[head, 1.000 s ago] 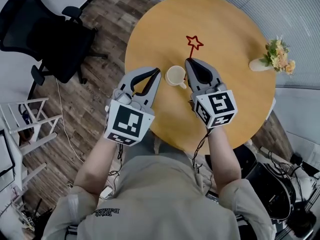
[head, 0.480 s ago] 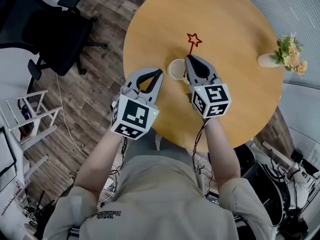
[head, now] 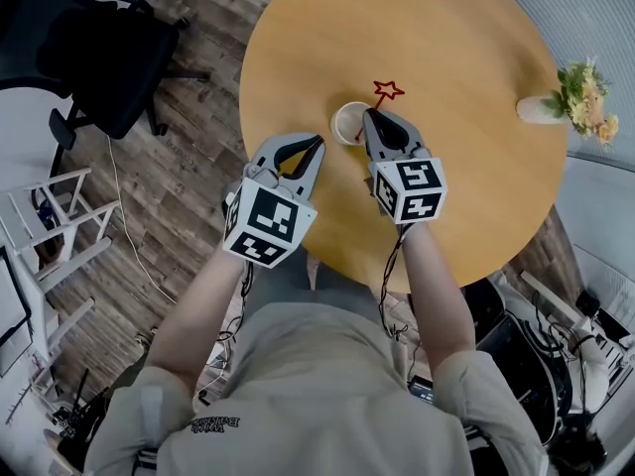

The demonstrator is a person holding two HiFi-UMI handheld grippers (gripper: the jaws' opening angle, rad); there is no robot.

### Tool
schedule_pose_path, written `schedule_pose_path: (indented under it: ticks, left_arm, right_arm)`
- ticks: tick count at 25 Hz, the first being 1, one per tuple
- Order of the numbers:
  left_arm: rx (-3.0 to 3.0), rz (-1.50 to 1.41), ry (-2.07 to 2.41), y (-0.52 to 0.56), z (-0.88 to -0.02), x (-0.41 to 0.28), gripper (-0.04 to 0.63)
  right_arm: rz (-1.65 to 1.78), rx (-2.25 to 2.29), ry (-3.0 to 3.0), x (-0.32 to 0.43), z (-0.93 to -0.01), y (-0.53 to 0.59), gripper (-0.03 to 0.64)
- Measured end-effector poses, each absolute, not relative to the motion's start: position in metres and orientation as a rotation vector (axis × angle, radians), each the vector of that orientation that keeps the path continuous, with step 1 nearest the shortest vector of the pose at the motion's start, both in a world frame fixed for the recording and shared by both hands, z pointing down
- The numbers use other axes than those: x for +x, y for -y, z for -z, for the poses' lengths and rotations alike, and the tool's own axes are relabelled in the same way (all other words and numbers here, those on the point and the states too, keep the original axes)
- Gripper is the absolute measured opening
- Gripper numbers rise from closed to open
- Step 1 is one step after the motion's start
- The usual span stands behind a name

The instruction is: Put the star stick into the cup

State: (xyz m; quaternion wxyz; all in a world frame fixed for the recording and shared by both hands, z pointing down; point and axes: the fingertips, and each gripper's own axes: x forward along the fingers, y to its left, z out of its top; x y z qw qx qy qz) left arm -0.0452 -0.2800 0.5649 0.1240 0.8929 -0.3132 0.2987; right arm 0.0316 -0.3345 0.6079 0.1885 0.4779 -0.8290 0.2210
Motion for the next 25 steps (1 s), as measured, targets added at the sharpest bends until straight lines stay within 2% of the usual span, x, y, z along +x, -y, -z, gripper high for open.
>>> schedule_pose_path:
  ticks: [13,25]
  left_arm:
    - [2.622,-0.874,0.909,0.265,-0.552,-0.043,0.021]
    - [2.719,-0.774,1.036,0.269,-0.477,-0.054,0.021]
  right_arm:
    - [-0.604,1.314,2.264,0.037,-0.599,0.319,0.035]
    - [-0.444,1.365,2.384,0.038,-0.497,0.308,0.035]
